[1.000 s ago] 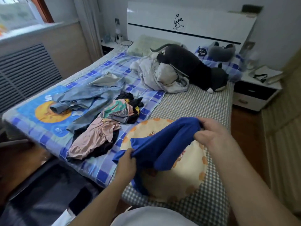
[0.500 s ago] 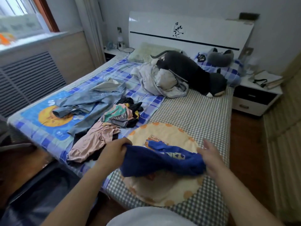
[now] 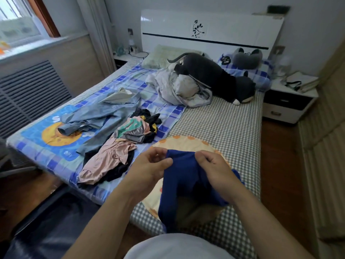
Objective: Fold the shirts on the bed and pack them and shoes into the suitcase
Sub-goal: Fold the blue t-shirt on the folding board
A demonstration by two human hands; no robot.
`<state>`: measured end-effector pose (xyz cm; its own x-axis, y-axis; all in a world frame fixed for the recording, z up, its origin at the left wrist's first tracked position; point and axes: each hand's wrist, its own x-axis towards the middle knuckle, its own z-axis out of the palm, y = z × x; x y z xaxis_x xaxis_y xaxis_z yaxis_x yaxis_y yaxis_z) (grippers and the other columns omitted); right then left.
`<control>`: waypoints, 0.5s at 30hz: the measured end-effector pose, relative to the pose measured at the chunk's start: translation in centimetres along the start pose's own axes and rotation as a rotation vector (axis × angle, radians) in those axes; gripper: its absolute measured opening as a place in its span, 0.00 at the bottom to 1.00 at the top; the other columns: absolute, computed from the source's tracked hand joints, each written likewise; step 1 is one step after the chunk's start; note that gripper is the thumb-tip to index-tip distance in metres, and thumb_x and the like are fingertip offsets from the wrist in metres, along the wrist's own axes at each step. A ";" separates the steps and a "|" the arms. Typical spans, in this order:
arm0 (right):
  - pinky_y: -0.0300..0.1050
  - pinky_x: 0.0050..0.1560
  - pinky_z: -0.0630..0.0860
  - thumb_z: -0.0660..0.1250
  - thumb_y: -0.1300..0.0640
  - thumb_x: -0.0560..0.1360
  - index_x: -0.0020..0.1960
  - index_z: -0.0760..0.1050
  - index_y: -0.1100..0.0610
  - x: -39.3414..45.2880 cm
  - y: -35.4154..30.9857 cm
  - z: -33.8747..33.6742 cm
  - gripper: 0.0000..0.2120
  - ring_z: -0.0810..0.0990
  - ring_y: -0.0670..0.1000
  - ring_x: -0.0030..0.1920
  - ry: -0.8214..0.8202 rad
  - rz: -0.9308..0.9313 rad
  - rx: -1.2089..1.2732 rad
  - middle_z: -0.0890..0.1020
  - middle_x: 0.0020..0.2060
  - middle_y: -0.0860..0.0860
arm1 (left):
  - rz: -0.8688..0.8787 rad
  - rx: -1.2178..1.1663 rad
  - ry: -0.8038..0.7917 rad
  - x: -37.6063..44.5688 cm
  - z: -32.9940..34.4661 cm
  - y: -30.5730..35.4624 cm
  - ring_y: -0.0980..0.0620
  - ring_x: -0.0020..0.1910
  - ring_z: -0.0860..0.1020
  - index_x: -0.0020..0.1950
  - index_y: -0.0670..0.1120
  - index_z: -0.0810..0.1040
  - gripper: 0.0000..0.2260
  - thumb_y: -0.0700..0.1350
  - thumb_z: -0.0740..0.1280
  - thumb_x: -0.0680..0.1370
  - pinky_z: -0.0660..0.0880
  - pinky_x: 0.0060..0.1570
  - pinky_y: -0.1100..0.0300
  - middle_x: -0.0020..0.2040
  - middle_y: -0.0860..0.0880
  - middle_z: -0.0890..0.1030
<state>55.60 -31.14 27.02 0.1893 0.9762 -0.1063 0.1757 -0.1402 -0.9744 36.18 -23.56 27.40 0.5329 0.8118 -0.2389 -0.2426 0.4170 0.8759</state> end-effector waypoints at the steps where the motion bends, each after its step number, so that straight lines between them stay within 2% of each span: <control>1: 0.62 0.54 0.77 0.59 0.43 0.83 0.48 0.76 0.64 -0.2 0.1 0.0 0.23 0.80 0.59 0.46 0.000 0.012 0.044 0.80 0.47 0.65 | -0.025 0.000 -0.020 -0.2 0.3 0.1 0.46 0.45 0.82 0.50 0.40 0.80 0.07 0.37 0.71 0.73 0.81 0.45 0.55 0.46 0.42 0.82; 4: 0.67 0.63 0.74 0.59 0.44 0.83 0.51 0.78 0.61 -0.8 0.0 -0.3 0.20 0.80 0.60 0.52 0.018 0.050 0.192 0.80 0.51 0.66 | -0.057 0.047 -0.067 -0.5 0.8 0.0 0.47 0.45 0.80 0.52 0.40 0.82 0.08 0.43 0.68 0.77 0.80 0.50 0.51 0.47 0.42 0.82; 7: 0.70 0.63 0.73 0.58 0.43 0.83 0.51 0.77 0.62 -1.1 -0.1 -0.8 0.22 0.81 0.63 0.53 0.022 0.045 0.201 0.79 0.51 0.68 | -0.047 0.147 -0.052 -0.5 1.1 -0.8 0.46 0.47 0.80 0.57 0.39 0.83 0.11 0.42 0.72 0.75 0.77 0.57 0.48 0.49 0.41 0.84; 9: 0.68 0.64 0.74 0.58 0.43 0.83 0.51 0.77 0.62 -1.0 -0.4 -0.9 0.23 0.79 0.69 0.57 0.015 0.041 0.201 0.80 0.51 0.68 | -0.043 0.201 -0.069 -0.6 1.1 -1.4 0.45 0.49 0.82 0.58 0.41 0.83 0.13 0.39 0.76 0.75 0.77 0.58 0.48 0.52 0.41 0.85; 10: 0.66 0.64 0.75 0.58 0.43 0.83 0.50 0.77 0.62 -1.0 -0.4 -0.9 0.23 0.80 0.69 0.55 0.021 0.043 0.204 0.81 0.50 0.66 | -0.037 0.227 -0.085 -0.6 1.1 -1.7 0.45 0.52 0.83 0.59 0.42 0.84 0.14 0.39 0.76 0.73 0.78 0.58 0.49 0.55 0.42 0.85; 13: 0.64 0.60 0.77 0.58 0.45 0.84 0.46 0.76 0.62 -0.9 -0.4 -1.0 0.21 0.82 0.58 0.47 0.026 0.040 0.254 0.83 0.43 0.58 | 0.002 0.235 -0.119 -0.7 1.0 -3.0 0.44 0.56 0.83 0.57 0.44 0.85 0.15 0.37 0.74 0.71 0.78 0.56 0.51 0.57 0.41 0.85; 15: 0.58 0.54 0.79 0.56 0.49 0.85 0.45 0.77 0.61 -1.0 -0.3 -1.1 0.20 0.84 0.53 0.47 -0.002 0.052 0.356 0.85 0.42 0.56 | 0.014 0.229 -0.111 -0.6 1.2 -3.8 0.43 0.57 0.83 0.56 0.46 0.86 0.16 0.34 0.73 0.70 0.78 0.58 0.47 0.56 0.41 0.85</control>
<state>56.38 -32.23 27.66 0.1867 0.9696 -0.1579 -0.1821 -0.1238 -0.9755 37.74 -26.09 24.71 0.6194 0.7618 -0.1898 -0.0676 0.2926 0.9538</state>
